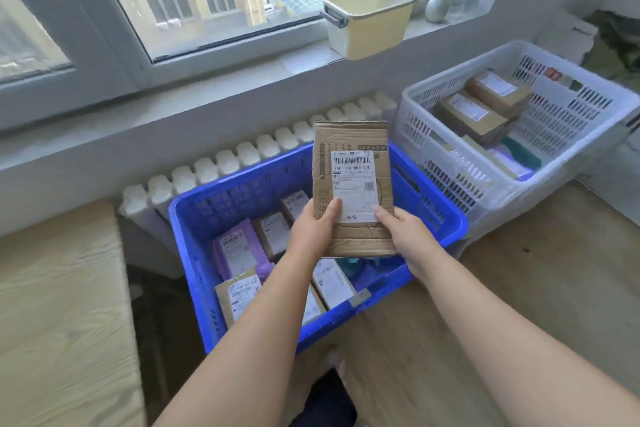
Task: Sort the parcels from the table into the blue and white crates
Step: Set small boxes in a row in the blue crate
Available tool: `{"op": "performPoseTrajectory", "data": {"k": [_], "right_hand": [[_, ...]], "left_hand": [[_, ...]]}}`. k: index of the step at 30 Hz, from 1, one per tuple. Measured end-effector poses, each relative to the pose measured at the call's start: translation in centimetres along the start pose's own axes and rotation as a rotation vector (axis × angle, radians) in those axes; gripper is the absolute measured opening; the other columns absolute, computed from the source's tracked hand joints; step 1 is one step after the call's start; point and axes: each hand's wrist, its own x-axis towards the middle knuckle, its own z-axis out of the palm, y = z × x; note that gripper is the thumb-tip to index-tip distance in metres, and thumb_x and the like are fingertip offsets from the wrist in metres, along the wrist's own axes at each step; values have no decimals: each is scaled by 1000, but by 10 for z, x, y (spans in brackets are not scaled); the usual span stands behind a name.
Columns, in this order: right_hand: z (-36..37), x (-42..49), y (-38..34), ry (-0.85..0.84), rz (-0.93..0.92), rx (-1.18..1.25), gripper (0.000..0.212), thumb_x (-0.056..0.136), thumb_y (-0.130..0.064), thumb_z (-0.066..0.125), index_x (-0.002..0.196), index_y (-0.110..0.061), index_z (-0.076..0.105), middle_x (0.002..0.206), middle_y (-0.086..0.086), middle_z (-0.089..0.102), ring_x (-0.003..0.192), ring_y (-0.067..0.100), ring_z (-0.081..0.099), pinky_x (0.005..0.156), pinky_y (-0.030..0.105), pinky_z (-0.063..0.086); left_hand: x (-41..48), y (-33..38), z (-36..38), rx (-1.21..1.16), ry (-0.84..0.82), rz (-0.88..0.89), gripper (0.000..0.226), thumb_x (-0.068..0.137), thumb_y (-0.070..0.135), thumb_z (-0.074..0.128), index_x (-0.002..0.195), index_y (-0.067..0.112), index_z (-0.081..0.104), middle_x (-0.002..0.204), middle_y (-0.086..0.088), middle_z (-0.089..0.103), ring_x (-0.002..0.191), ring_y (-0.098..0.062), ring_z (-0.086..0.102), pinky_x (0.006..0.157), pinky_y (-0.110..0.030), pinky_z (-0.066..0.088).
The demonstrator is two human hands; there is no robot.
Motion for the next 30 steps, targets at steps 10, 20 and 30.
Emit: {"op": "performPoseTrajectory", "data": {"k": [10,20,30], "right_hand": [[-59,109,-22,43,123,-50,26,100,-35,56,119,-21,66,111,-4,73,102,18,69,83,34,54],[-72,172,-18,-77,146,-352,28,101,-33,53,124,-18,61,116,-3,67,101,14,63,79,31,50],[-60,264,19,-179,211,-633,46,102,-39,40,145,-22,38,132,4,59,113,25,58,92,40,48]], "left_hand": [[110,34,59,-28,-162,-127,51,90,58,53,130,28,60,122,8,68,109,-16,65,103,-42,48],[146,7,104,-69,-78,-408,91,68,73,51,143,21,49,136,1,60,119,-22,59,107,-42,45],[215,-15,126,-73,12,-536,53,97,45,51,140,15,52,136,-4,61,121,-24,59,108,-39,43]]}}
